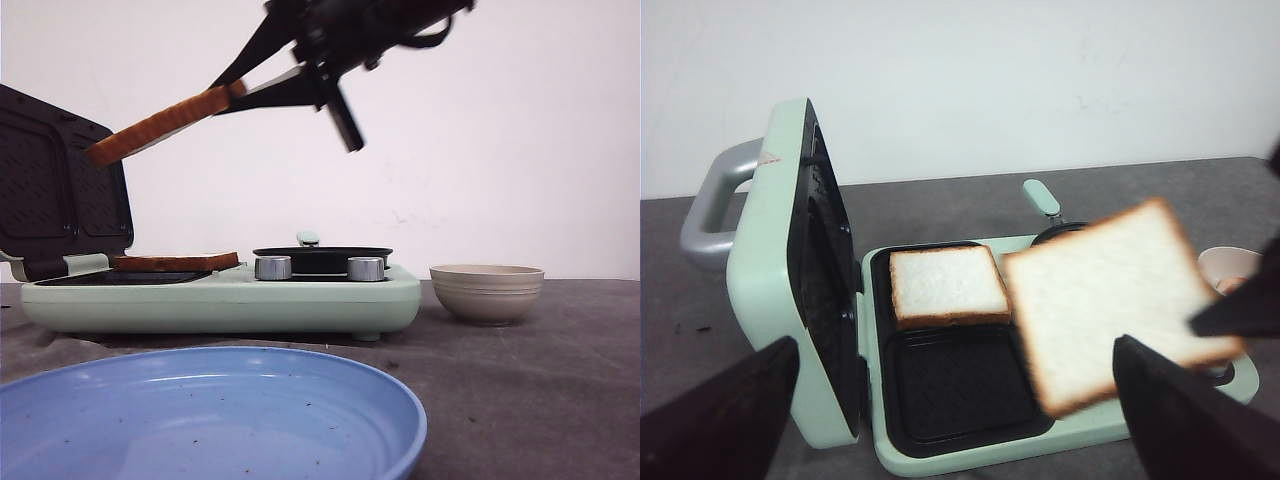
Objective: Make breakfast with bread and shrimp
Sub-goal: 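Lift the bread with the right gripper and carry it over the grill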
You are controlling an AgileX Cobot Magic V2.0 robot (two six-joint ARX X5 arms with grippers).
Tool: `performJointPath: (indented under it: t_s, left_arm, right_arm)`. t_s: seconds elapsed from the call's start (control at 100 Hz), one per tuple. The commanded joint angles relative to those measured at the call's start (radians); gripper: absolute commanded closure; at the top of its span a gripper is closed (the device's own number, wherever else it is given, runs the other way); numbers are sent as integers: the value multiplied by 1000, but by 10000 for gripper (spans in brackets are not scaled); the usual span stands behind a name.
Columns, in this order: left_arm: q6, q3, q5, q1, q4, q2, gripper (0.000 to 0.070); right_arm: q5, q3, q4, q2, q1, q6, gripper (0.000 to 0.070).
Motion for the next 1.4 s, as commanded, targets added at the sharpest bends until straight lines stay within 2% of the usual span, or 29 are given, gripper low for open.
performJointPath:
  t_s: [0.0, 0.32, 0.46, 0.58, 0.69, 0.9, 1.391]
  left_arm:
    - [1, 3, -2, 1, 10, 2, 144]
    - [-5, 3, -2, 1, 10, 2, 144]
    - [-5, 3, -3, 1, 10, 2, 144]
    - [-5, 3, -3, 1, 10, 2, 144]
    - [-5, 3, -3, 1, 10, 2, 144]
    - [-5, 3, -3, 1, 10, 2, 144]
    - [-5, 3, -2, 1, 10, 2, 144]
  right_arm:
    - [-7, 57, 8, 56, 11, -13, 700]
    - [-5, 150, 29, 209, 47, 6, 700]
    - [71, 150, 52, 239, 72, 24, 700]
    - [85, 150, 92, 258, 87, 55, 700]
    - [151, 150, 104, 269, 99, 68, 700]
    - [205, 150, 132, 272, 108, 85, 700]
    - [246, 150, 193, 280, 121, 136, 700]
